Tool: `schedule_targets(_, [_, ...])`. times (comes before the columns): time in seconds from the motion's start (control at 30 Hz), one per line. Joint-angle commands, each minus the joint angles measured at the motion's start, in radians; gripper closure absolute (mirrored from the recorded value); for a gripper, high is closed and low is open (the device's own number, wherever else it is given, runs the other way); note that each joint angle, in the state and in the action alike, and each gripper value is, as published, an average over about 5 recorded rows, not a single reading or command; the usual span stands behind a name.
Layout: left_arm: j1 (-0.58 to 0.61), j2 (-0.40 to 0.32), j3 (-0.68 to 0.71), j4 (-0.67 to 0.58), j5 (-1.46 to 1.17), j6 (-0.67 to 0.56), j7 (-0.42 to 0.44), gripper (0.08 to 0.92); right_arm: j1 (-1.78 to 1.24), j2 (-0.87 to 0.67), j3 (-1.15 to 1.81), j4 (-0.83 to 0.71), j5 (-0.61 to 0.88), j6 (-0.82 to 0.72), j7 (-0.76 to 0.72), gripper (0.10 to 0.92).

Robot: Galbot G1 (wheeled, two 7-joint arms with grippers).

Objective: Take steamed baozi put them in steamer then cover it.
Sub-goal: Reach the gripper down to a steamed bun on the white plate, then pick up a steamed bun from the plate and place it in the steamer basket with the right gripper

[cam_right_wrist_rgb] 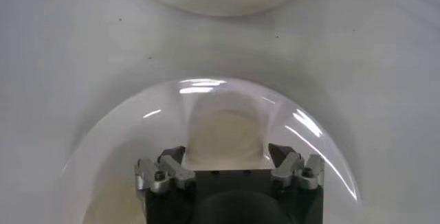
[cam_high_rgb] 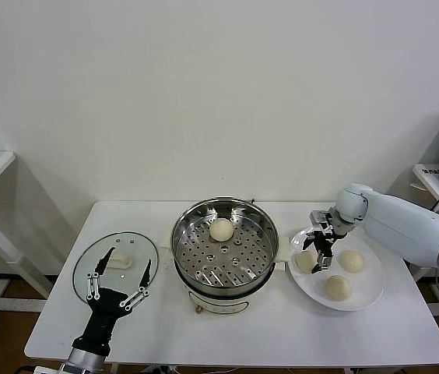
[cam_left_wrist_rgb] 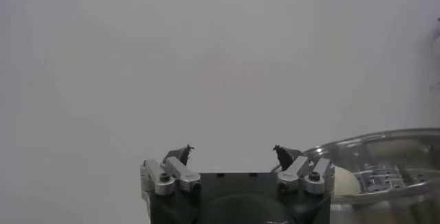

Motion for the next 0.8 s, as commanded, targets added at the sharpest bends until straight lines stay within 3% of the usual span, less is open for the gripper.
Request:
schedule_targets(0.03, [0.001, 0.001, -0.001, -0.002, 0.000, -0.001, 0.001, 0.177, -0.018, 0.015, 0.012, -0.023, -0.022, 0.004, 0.011, 0.320])
schedule_targets(0.27, [0.000, 0.002, 0.001, -0.003, 0.000, -0.001, 0.000, 0.177, 0.029, -0.005, 0.005, 0.020, -0.031, 0.010, 0.000, 0.352])
schedule_targets(0.43, [-0.003, 0.008, 0.004, -0.010, -0.001, 0.001, 0.000, 0.177, 0.170, -0.032, -0.008, 0.080, -0.050, 0.035, -0.101, 0.363])
schedule_targets(0.63, [-0.009, 0.016, 0.012, -0.018, -0.002, 0.002, -0.002, 0.177, 0.448, 0.009, -0.115, 0.135, 0.040, 0.048, -0.272, 0.369])
schedule_targets(0.8, [-0.010, 0.021, 0.017, -0.023, -0.003, 0.002, -0.003, 0.177, 0.620, 0.099, -0.204, 0.199, 0.184, 0.029, -0.312, 0.364])
